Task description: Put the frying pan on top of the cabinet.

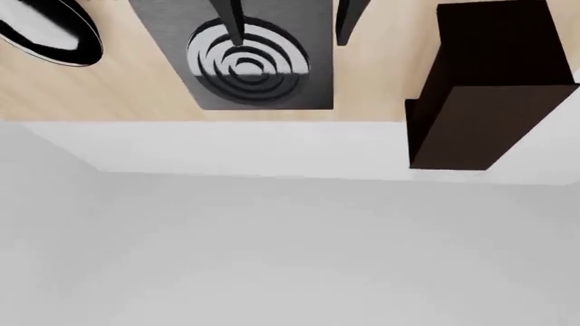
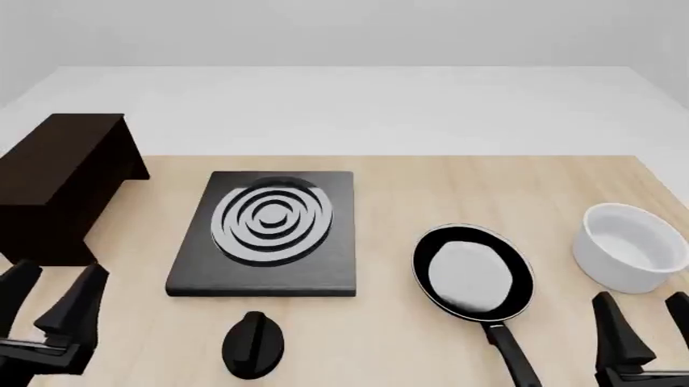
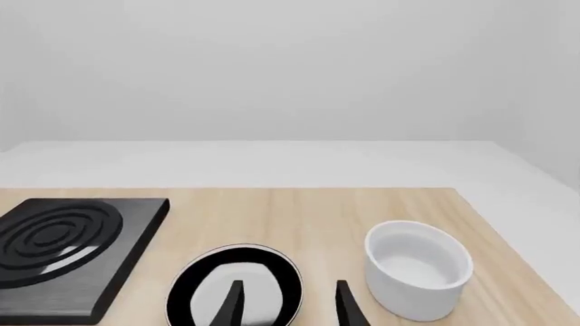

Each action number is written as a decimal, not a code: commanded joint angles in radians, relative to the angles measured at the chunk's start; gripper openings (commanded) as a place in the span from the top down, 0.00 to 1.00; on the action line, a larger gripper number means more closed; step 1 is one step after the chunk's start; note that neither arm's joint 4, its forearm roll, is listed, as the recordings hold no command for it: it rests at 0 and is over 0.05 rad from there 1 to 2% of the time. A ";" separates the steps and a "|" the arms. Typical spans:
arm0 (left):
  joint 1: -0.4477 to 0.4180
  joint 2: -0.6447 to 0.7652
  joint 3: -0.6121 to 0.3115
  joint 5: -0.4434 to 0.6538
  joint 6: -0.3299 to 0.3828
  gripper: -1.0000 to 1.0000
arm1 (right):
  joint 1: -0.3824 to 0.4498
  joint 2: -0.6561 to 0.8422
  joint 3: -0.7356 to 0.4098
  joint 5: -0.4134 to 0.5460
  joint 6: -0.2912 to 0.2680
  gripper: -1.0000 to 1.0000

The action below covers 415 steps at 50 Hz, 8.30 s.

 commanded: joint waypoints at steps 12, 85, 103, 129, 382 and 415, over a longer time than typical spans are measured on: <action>-0.528 0.624 -0.235 -0.180 -0.450 0.00 | -0.007 -0.004 0.002 -0.005 0.005 0.00; -1.153 1.685 -0.447 -0.935 -1.110 0.00 | -0.012 -0.005 0.002 -0.011 0.020 0.00; -1.174 1.734 -0.509 -0.932 -1.113 0.00 | -0.013 -0.004 0.002 -0.012 0.025 0.00; -1.158 1.844 -0.587 -0.964 -1.155 0.00 | -0.016 0.001 0.002 -0.012 0.039 0.00; -1.051 1.870 -0.802 -0.760 -1.165 1.00 | -0.026 0.016 0.001 -0.034 0.106 0.00; -0.827 1.379 -0.614 -0.571 -0.894 1.00 | -0.014 0.023 -0.006 -0.031 0.079 0.00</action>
